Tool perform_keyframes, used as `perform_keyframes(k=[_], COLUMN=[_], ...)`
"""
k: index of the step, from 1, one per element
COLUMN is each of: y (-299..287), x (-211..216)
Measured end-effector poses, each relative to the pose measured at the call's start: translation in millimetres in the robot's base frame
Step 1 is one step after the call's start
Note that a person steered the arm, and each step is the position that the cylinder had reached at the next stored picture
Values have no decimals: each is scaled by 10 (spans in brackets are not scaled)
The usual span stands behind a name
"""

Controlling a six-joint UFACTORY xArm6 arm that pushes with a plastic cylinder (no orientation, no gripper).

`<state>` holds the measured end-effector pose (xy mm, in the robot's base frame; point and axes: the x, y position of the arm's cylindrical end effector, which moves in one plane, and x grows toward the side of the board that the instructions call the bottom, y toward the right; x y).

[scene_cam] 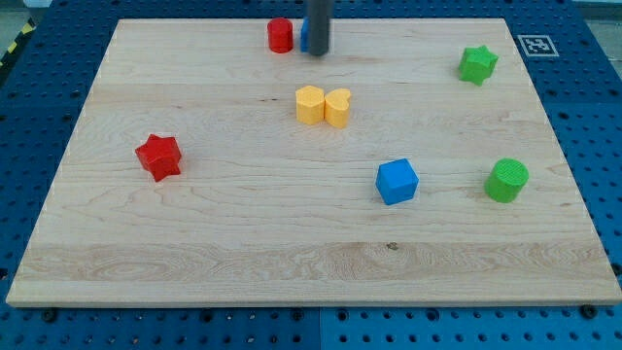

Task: Slightly push the green star upwards

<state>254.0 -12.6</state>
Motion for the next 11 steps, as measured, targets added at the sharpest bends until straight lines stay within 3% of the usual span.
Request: perform_keyframes(k=[1,2,4,5,6,7,8,9,10,11], y=[134,827,2539,3563,3504,2925,2023,1206,1501,2169], x=[5,47,-205,-3,345,755,738,337,589,1124])
